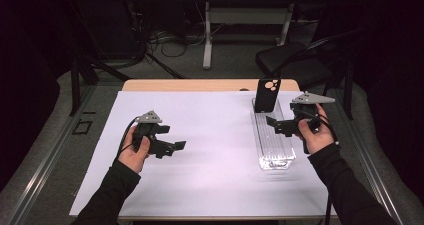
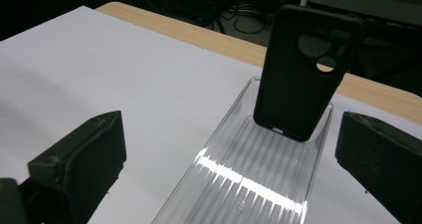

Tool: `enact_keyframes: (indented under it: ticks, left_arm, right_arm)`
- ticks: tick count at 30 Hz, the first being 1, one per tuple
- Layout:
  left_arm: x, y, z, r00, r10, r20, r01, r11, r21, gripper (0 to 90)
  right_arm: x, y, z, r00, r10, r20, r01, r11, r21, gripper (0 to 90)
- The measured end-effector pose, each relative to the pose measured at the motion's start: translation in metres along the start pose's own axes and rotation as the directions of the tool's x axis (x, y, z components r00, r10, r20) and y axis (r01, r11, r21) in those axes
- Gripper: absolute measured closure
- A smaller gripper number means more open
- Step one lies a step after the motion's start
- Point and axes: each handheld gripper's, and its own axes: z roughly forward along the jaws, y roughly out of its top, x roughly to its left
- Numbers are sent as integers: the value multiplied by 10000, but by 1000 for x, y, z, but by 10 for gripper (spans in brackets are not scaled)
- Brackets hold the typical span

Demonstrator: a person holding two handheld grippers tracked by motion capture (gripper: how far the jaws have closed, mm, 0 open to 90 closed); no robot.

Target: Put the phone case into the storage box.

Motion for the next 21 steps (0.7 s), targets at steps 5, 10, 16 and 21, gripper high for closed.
enact_keyframes:
  ticks: [5,10,16,21]
  left_arm:
    - [-6,1,-4,10000,93,-14,-93,9999,49,114]
    - [-12,2,-8,9998,163,-147,-163,9999,27,113]
    - [-19,0,-14,9997,100,-212,-105,9997,-212,114]
    - [-22,-7,-19,9994,174,-309,-180,9996,-198,114]
  right_arm:
    - [15,-8,-6,9999,45,-141,-44,9999,112,0]
    - [26,-13,-11,9998,20,-185,-15,9997,246,0]
    - [40,-17,-21,9998,-121,-138,123,9998,156,0]
    - [47,-25,-31,9997,-157,-161,157,9999,6,0]
